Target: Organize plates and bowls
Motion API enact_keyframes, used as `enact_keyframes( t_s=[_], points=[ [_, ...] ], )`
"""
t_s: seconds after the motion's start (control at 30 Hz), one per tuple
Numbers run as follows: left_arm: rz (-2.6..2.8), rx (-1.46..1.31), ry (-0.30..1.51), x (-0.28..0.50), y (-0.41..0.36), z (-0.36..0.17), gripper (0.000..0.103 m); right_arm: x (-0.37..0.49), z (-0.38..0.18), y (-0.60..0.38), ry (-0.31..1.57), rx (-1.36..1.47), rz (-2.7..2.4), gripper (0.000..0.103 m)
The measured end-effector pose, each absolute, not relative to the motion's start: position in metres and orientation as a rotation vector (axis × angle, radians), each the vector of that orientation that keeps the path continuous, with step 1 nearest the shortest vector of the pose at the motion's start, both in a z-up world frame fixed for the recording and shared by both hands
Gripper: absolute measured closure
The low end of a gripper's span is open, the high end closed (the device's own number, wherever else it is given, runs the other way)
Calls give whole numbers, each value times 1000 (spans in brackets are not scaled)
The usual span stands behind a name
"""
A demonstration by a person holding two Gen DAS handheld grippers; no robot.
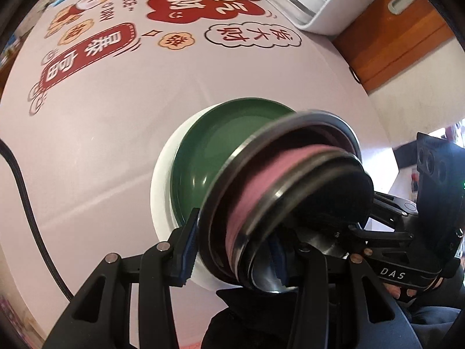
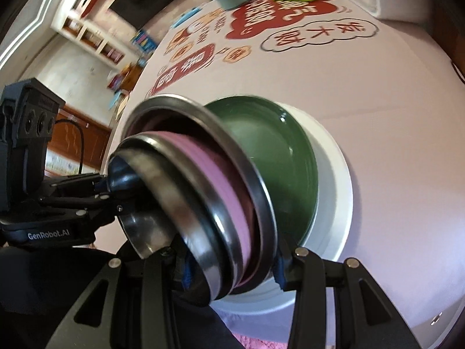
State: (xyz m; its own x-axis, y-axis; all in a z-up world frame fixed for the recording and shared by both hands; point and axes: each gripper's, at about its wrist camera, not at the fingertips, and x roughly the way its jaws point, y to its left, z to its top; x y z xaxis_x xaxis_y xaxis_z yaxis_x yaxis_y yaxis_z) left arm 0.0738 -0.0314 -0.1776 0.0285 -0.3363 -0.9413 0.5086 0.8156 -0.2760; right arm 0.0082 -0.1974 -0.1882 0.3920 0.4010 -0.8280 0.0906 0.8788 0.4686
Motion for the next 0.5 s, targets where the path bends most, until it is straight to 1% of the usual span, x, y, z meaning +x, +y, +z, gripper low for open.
enact_keyframes(
  t_s=[0.17, 0.5],
  points=[
    [-706, 198, 1404, 90, -43, -185, 61, 11, -188, -201, 1137, 533, 115, 62],
    [-791, 186, 1363, 99, -51, -183, 61, 9, -175, -212, 1066, 569, -25, 60]
  ],
)
